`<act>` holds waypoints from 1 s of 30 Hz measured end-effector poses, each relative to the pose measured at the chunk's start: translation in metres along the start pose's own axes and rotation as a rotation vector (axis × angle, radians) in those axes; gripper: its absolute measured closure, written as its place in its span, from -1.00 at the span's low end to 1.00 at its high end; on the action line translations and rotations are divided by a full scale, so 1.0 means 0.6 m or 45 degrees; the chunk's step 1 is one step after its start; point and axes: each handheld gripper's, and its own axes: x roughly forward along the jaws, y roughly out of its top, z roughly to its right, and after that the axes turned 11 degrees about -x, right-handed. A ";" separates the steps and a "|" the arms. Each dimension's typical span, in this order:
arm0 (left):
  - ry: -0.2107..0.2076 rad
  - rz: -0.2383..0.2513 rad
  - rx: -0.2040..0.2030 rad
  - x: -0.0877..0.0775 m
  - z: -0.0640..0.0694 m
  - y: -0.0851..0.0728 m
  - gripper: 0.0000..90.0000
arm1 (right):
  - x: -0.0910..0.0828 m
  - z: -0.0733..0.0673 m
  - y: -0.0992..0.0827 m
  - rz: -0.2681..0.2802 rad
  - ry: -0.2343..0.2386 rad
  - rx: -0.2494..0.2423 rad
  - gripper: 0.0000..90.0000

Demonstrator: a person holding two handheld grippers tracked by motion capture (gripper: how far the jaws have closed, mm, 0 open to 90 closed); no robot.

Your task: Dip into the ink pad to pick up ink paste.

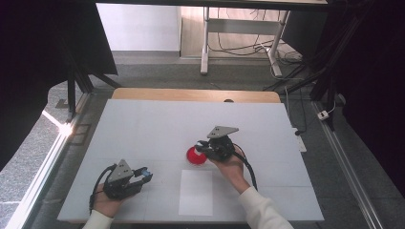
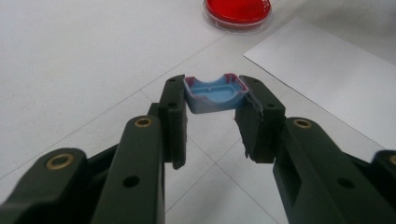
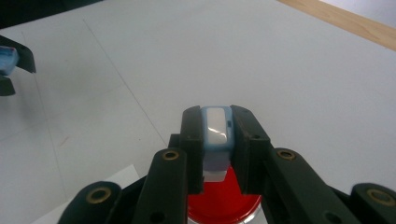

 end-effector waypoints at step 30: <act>0.009 0.011 0.000 -0.002 -0.001 0.000 0.43 | -0.058 -0.004 -0.004 0.085 0.039 0.013 0.66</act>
